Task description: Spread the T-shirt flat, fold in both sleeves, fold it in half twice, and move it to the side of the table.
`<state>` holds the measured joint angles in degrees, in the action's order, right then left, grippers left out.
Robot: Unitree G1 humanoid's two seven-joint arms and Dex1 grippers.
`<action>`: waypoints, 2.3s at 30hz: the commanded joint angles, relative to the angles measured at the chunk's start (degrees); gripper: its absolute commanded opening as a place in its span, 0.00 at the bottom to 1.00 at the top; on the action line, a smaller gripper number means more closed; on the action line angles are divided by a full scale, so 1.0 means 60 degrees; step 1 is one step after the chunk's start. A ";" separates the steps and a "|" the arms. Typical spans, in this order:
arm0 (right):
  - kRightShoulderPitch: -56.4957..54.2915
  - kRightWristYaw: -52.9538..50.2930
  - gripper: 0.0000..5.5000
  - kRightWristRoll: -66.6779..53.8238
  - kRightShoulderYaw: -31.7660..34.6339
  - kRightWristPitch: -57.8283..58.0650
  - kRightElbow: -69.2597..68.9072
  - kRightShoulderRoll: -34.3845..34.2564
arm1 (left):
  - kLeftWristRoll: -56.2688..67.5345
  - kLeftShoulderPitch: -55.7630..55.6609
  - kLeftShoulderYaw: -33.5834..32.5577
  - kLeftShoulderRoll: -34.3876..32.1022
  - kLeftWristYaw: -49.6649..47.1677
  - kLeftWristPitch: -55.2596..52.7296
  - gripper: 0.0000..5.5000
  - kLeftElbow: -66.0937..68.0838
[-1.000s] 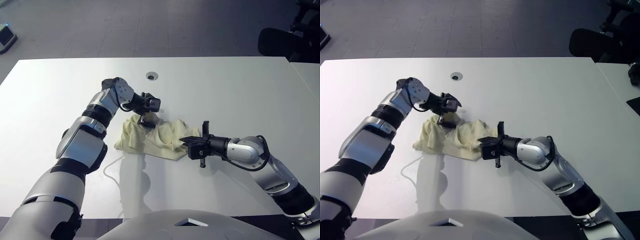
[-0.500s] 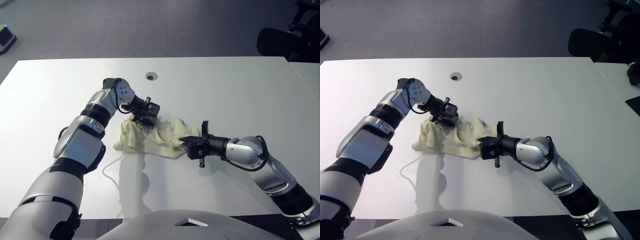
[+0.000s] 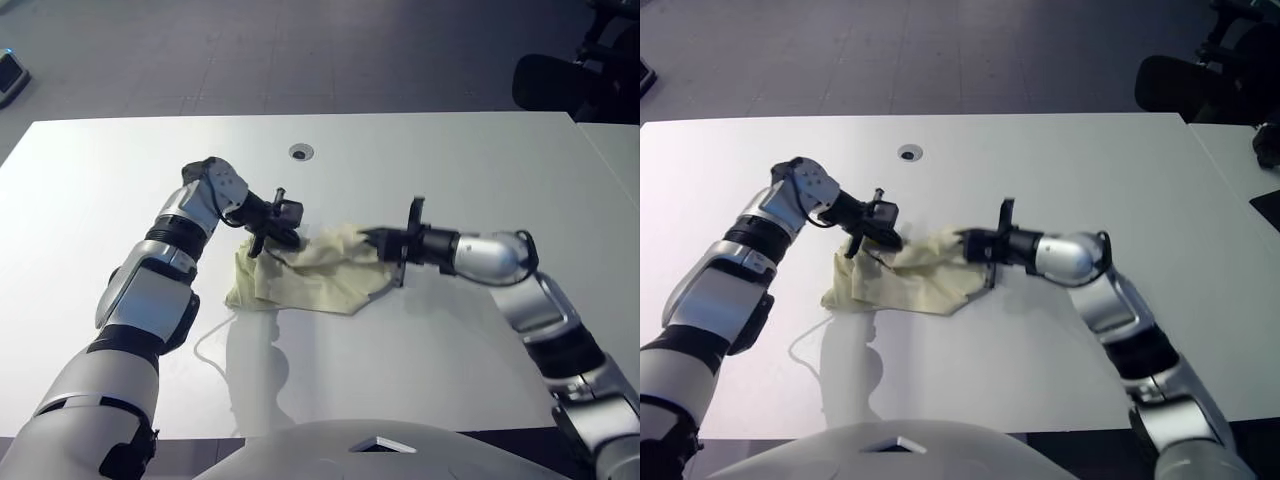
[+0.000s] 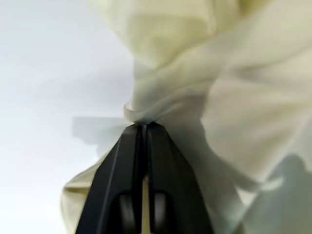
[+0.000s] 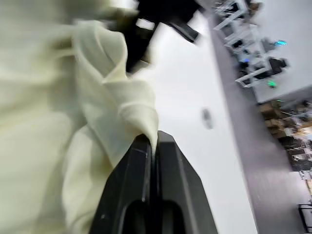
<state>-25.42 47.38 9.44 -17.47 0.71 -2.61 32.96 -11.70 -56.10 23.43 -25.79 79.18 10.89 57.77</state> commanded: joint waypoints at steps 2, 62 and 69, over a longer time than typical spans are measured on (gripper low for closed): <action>-0.3339 -0.0278 0.00 -0.0366 0.0485 -0.0882 0.4724 -0.1051 | 0.0050 -0.1959 -0.0935 -0.0334 -0.1689 -0.0080 0.00 0.1106; 0.3620 0.5800 0.00 -0.5465 -0.0417 0.5283 -0.5570 0.4852 | 0.2366 1.0072 -0.0500 -0.6435 -0.0646 -0.5725 0.00 -1.6753; 0.3663 0.5958 0.20 -0.6271 0.0480 0.5597 -0.5602 0.5295 | 0.5231 1.0131 -0.2275 -0.6199 -0.0681 -0.7556 0.20 -1.7453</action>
<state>-1.99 82.03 -25.14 -17.96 33.26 -35.79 62.91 13.34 5.80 15.32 -61.96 73.51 -31.48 -46.06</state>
